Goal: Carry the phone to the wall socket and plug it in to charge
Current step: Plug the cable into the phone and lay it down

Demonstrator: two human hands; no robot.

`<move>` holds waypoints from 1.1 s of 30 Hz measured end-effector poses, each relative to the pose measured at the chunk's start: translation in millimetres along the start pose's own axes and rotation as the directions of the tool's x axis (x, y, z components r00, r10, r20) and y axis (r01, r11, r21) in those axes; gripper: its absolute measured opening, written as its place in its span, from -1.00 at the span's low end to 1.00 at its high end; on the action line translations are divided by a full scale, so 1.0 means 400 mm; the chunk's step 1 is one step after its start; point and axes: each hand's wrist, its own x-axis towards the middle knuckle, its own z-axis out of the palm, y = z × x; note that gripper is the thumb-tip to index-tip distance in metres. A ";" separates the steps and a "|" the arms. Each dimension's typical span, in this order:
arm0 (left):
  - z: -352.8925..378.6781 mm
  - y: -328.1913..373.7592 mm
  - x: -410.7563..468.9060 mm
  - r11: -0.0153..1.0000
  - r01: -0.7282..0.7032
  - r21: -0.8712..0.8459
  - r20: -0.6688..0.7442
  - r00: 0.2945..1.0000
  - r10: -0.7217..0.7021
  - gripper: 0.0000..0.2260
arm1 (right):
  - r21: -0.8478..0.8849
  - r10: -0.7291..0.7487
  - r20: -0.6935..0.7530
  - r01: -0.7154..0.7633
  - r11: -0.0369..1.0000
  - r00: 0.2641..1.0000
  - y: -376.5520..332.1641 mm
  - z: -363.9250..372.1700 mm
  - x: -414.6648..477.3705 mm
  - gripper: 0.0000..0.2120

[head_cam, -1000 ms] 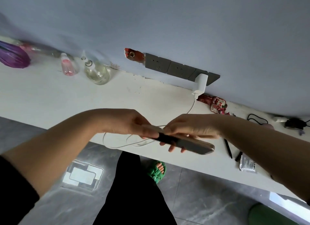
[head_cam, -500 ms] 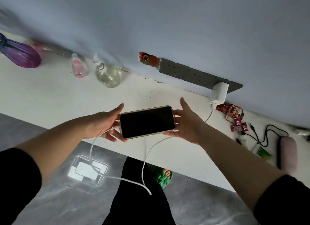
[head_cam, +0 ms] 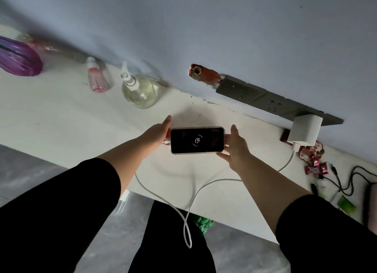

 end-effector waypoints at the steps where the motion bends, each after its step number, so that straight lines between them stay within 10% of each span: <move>1: 0.001 -0.004 0.012 1.000 0.005 0.003 -0.006 1.000 -0.004 -0.44 | -0.010 -0.008 -0.014 0.008 1.000 1.000 0.004 0.003 0.007 -0.55; 15: 0.018 -0.034 0.060 0.995 -0.033 0.095 -0.105 0.994 0.043 -0.41 | -0.017 -0.091 -0.250 0.090 0.996 0.964 0.019 0.024 0.019 -0.59; 33: 0.024 -0.009 -0.011 0.957 -0.075 0.279 -0.048 0.995 0.092 -0.58 | -0.367 -0.195 -0.145 0.131 0.921 0.970 0.022 -0.043 -0.004 -0.80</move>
